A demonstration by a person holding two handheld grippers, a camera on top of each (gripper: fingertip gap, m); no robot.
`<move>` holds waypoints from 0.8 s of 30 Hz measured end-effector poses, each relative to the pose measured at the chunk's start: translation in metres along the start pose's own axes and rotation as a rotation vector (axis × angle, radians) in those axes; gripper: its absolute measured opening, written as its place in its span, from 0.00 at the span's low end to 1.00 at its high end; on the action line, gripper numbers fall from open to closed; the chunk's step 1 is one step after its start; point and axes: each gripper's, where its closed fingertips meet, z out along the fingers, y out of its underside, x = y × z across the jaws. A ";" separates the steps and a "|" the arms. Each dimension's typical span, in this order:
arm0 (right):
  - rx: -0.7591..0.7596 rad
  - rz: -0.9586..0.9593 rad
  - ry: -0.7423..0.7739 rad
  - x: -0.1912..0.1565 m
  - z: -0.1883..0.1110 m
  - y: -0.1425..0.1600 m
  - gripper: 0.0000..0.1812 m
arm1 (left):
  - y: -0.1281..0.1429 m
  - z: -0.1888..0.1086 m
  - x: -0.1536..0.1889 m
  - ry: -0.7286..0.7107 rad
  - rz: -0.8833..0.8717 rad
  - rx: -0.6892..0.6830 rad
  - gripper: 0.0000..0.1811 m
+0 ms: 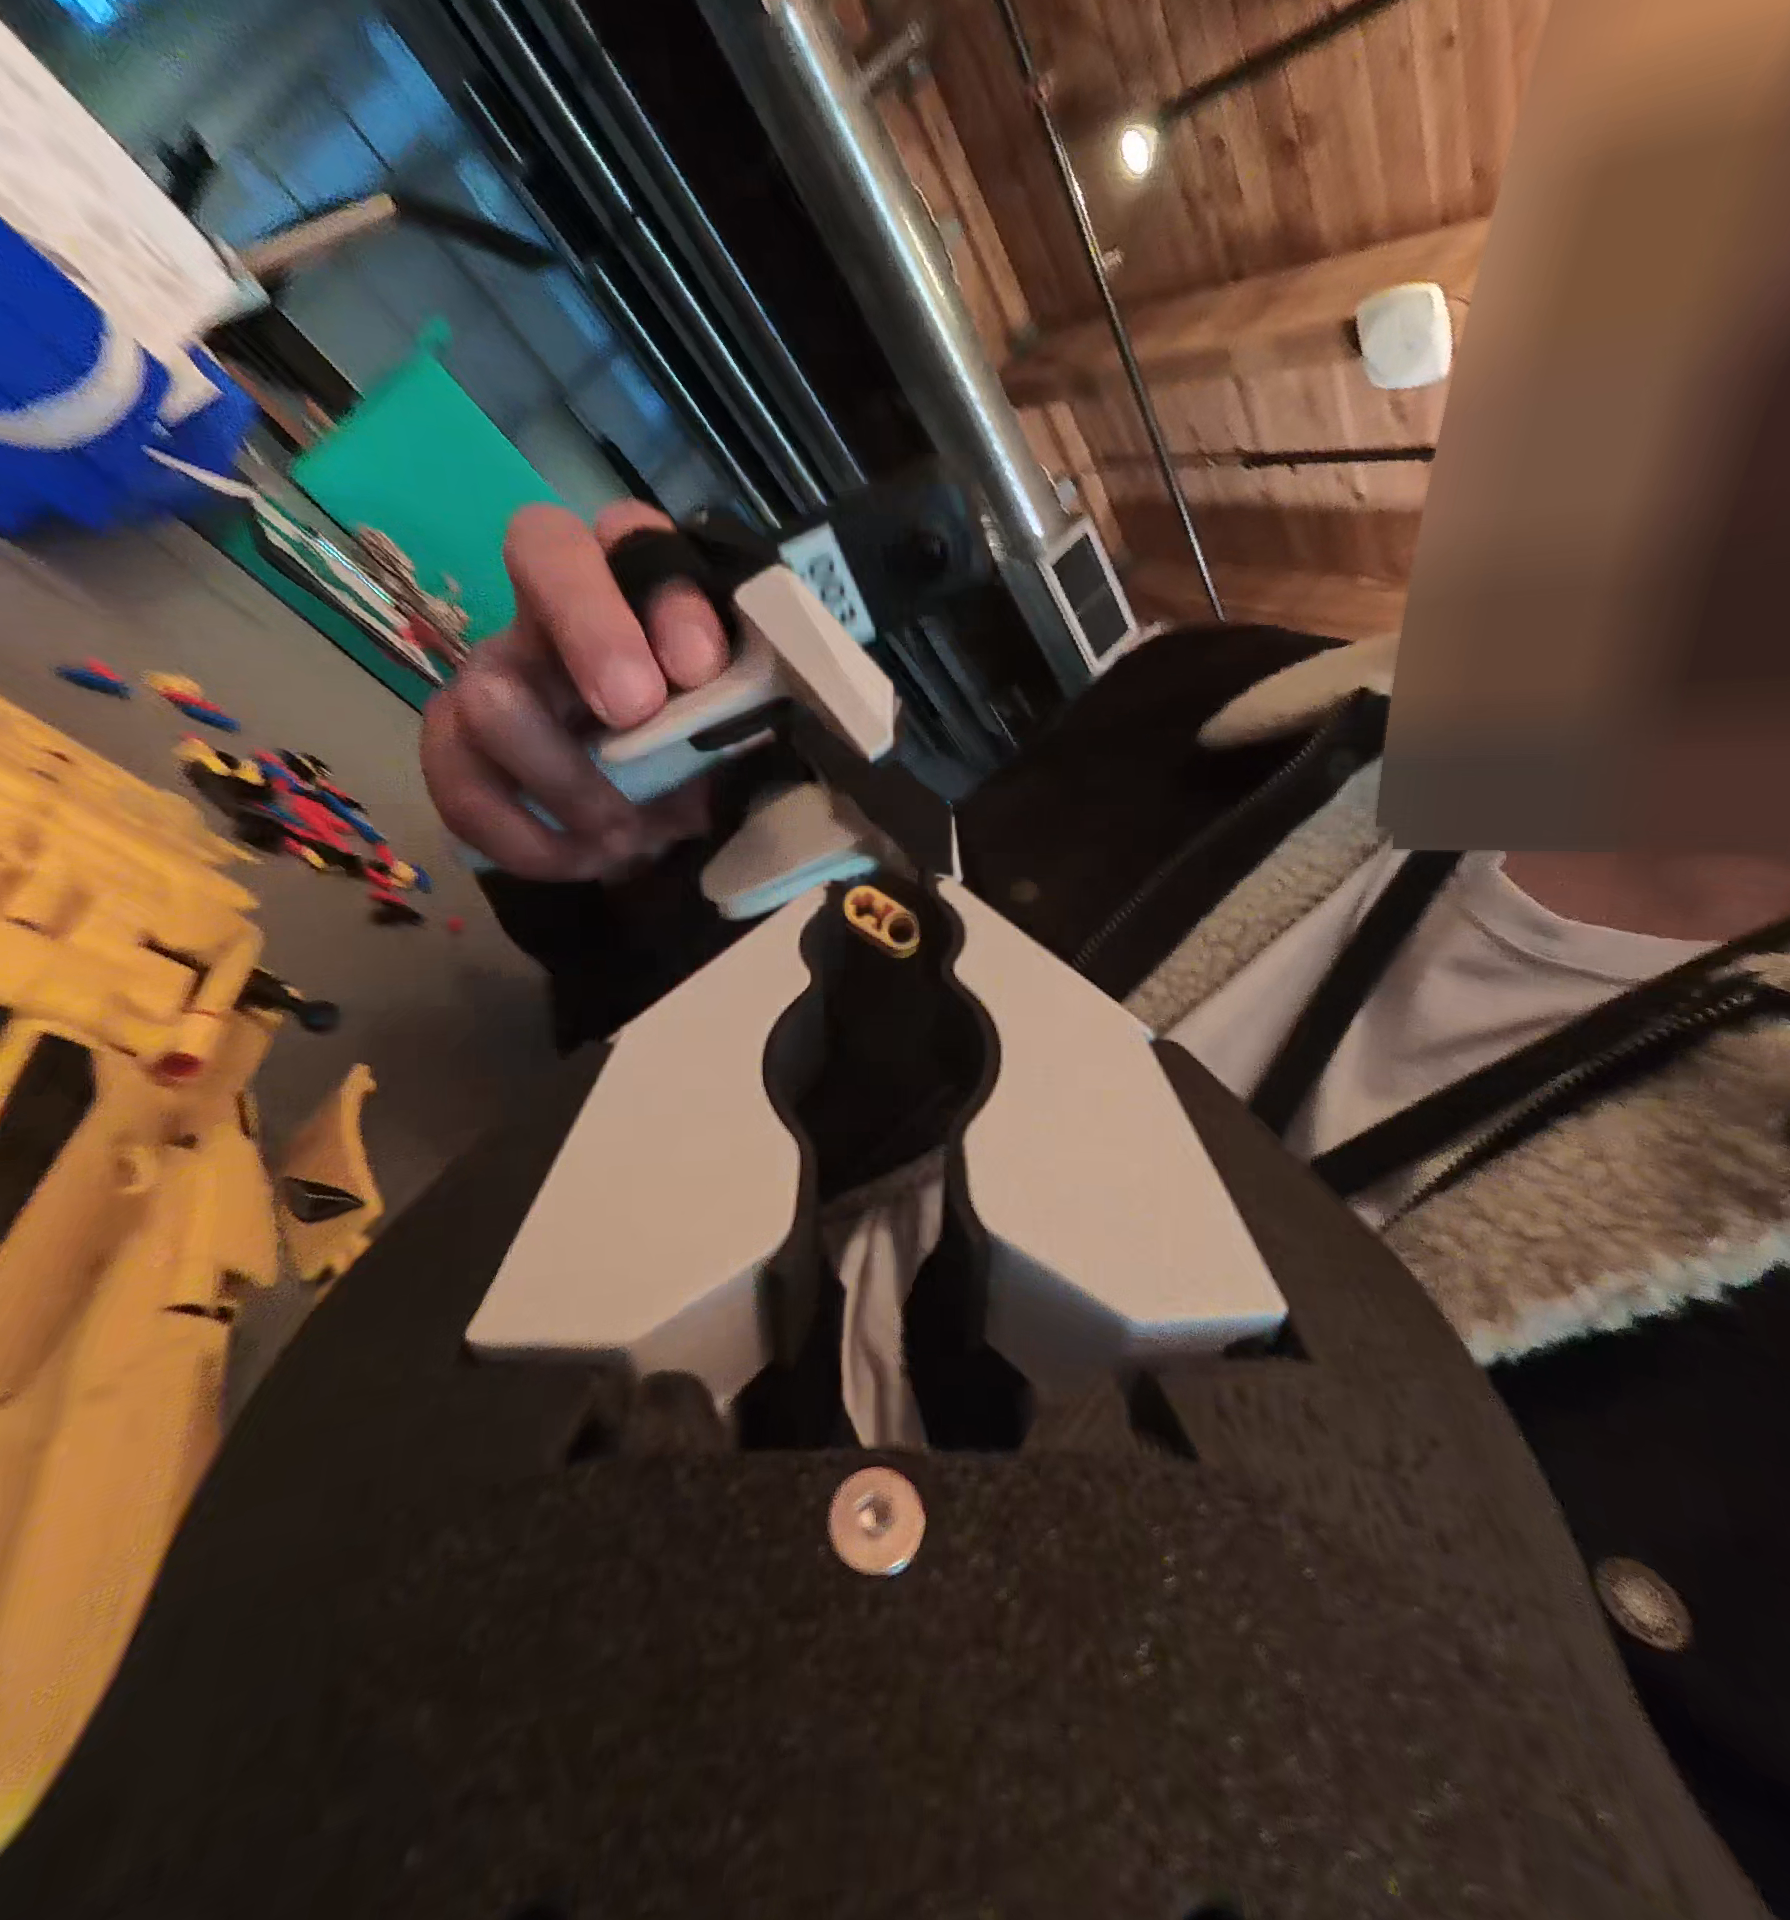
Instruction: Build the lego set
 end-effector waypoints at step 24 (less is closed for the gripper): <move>-0.507 -0.576 0.157 0.021 0.007 0.050 0.03 | -0.006 -0.007 -0.037 -0.267 0.111 0.018 0.06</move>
